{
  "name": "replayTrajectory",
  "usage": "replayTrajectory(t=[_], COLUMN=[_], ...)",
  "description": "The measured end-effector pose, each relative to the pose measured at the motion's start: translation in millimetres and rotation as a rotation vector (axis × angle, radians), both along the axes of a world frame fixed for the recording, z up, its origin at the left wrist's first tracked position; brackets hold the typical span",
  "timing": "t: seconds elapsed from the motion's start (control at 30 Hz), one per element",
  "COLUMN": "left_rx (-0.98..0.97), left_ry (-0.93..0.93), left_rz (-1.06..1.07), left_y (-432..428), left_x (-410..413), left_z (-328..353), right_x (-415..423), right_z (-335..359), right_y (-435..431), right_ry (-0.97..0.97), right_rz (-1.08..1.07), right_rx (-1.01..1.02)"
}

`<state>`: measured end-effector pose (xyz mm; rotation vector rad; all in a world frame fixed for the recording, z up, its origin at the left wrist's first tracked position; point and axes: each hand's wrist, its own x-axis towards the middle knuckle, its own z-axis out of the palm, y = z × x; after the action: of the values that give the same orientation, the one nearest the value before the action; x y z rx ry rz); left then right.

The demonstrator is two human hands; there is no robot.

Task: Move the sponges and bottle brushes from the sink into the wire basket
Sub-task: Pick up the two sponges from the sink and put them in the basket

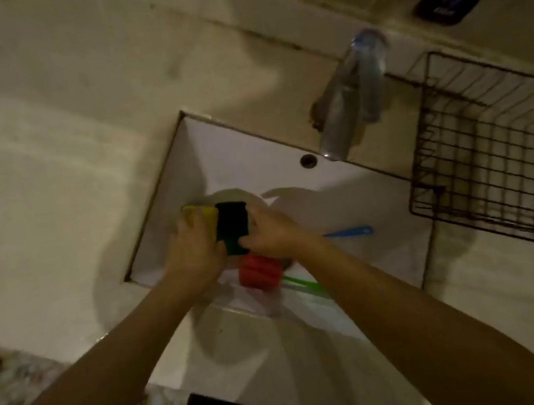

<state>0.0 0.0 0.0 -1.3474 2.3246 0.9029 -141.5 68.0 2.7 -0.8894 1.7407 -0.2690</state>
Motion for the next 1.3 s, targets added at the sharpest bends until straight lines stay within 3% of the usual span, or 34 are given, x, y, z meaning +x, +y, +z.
replayTrajectory(t=[0.07,0.2,0.4,0.57,0.67,0.9,1.2,1.3], left_rx=[-0.053,-0.088,0.025,0.004,0.047,0.278,0.429,0.447], left_ry=[0.047,0.051,0.089,0.162,0.192,0.507,0.755,0.729], left_rz=[0.159,0.364,0.428,0.247,0.270,0.222,0.071,0.000], left_y=[3.5,6.0,-2.4,-6.2,-2.2,12.6,44.8,58.7], left_x=[-3.9,-8.1,1.9,11.2,16.7,40.8,24.0,4.3], left_z=[-12.1,-28.8,-34.3,-24.9,-8.3,51.1,131.8,145.7], right_x=[11.0,36.4,44.9,51.3,57.2,81.1,76.6,63.6], right_z=[-23.8,-55.2,-77.4,-63.9,-46.0,14.9,92.8,116.4], right_y=[-13.1,-25.4,-24.5,-21.2,-19.3,13.5,91.9,133.1], right_ry=[-0.032,0.119,0.300,0.270,0.158,-0.035,0.087,0.100], right_rz=[-0.137,-0.278,-0.216,-0.319,-0.500,-0.788,-1.006,-1.150], right_rx=[0.010,0.071,0.052,-0.119,-0.158,-0.224,-0.385,-0.425])
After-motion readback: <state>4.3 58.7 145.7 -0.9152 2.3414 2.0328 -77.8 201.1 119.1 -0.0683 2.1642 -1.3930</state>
